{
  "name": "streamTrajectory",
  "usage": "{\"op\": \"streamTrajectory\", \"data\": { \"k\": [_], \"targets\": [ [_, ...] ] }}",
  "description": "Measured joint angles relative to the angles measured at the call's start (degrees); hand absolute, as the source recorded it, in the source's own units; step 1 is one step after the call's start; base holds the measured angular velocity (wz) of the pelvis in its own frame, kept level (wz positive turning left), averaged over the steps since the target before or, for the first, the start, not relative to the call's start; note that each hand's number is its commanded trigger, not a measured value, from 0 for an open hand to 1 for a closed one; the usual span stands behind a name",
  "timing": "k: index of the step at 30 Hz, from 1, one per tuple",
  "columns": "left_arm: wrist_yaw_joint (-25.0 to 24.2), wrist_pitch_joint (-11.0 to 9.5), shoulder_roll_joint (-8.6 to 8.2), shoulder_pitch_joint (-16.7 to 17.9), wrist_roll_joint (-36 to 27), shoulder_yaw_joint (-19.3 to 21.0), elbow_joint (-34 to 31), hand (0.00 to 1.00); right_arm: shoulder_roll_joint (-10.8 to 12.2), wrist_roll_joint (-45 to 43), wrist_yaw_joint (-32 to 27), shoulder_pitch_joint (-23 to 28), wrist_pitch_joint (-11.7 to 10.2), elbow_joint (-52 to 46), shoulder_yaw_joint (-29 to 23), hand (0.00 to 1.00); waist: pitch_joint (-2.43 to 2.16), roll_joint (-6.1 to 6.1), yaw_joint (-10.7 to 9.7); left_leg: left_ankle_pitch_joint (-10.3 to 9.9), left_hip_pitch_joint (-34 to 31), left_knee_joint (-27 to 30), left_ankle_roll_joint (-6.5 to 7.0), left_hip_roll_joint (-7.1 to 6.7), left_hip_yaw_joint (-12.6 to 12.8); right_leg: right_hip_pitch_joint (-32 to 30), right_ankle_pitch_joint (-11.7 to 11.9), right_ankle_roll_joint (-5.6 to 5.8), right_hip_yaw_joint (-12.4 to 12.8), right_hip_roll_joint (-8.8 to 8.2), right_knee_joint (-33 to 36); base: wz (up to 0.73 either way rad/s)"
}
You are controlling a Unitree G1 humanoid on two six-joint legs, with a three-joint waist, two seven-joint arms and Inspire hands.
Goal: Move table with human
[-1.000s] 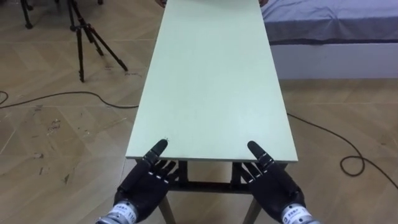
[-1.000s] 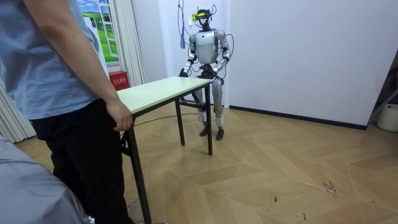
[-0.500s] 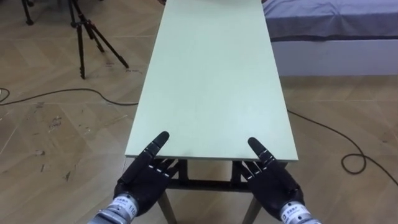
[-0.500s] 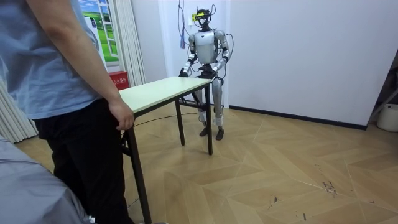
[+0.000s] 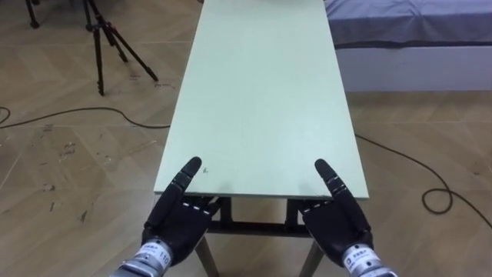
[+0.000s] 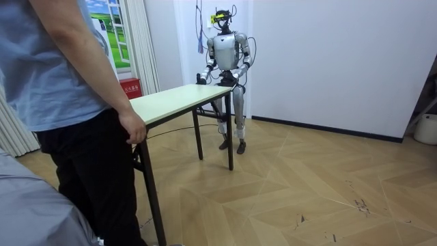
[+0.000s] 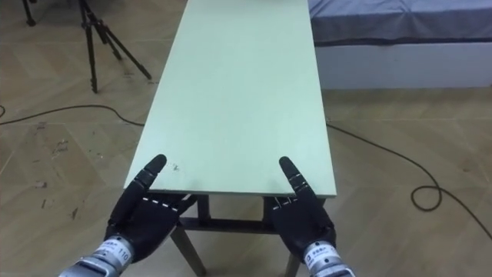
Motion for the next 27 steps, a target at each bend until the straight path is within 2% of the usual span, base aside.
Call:
{"op": "streamTrajectory", "data": {
  "k": [2,3,9,12,15,27],
  "targets": [
    [0.27,-0.01,-0.18,-0.01,-0.09,0.1,0.0,1.0,0.02,0.01,-1.09,0.0,0.0,-0.45,0.0,0.9,-0.02,-0.09,0.15,0.0,0.01,-0.02,0.0,0.02,0.02,-0.05,0.01,-0.02,0.12,0.03,0.02,0.0],
    [0.48,-0.01,-0.39,-0.01,-0.1,0.28,0.0,1.0,0.02,0.0,-2.0,-0.01,0.0,-0.97,0.0,1.0,-0.02,-0.14,0.18,0.0,-0.02,-0.03,0.0,0.01,0.09,-0.13,0.01,-0.02,0.2,0.02,0.02,0.0],
    [2.29,-0.02,-0.53,-0.01,-0.09,0.4,0.03,1.0,0.19,0.01,-4.81,-0.03,0.0,-2.4,0.01,1.0,-0.01,-0.27,0.13,0.0,-0.09,-0.04,0.0,-0.01,0.15,-0.25,0.05,0.03,0.38,0.01,0.0,-0.01],
    [5.02,-0.05,-0.78,-0.02,0.1,0.38,0.19,1.0,0.41,-0.05,-8.56,-0.56,0.0,-2.58,0.38,1.0,-0.01,-0.27,0.18,0.0,-0.42,-0.37,0.0,0.01,0.16,-0.92,0.06,0.01,0.79,0.08,0.14,-0.07],
    [5.59,-0.03,-1.1,0.03,0.18,0.38,0.8,1.0,0.7,-0.04,-11.4,-0.58,0.01,-2.57,0.62,1.0,0.01,-0.29,0.15,0.0,-0.41,-1.36,0.0,0.13,0.18,-1.47,0.06,0.01,0.82,0.18,0.89,-0.05],
    [6.54,0.06,-1.87,0.16,2.69,0.39,1.24,1.0,0.92,-1.5,-12.48,-0.58,-0.05,-2.58,1.0,1.0,0.05,-0.43,-0.05,0.0,1.12,-2.45,0.0,0.06,0.08,-0.8,0.18,0.21,1.6,-0.04,0.7,-0.06]
  ]
}}
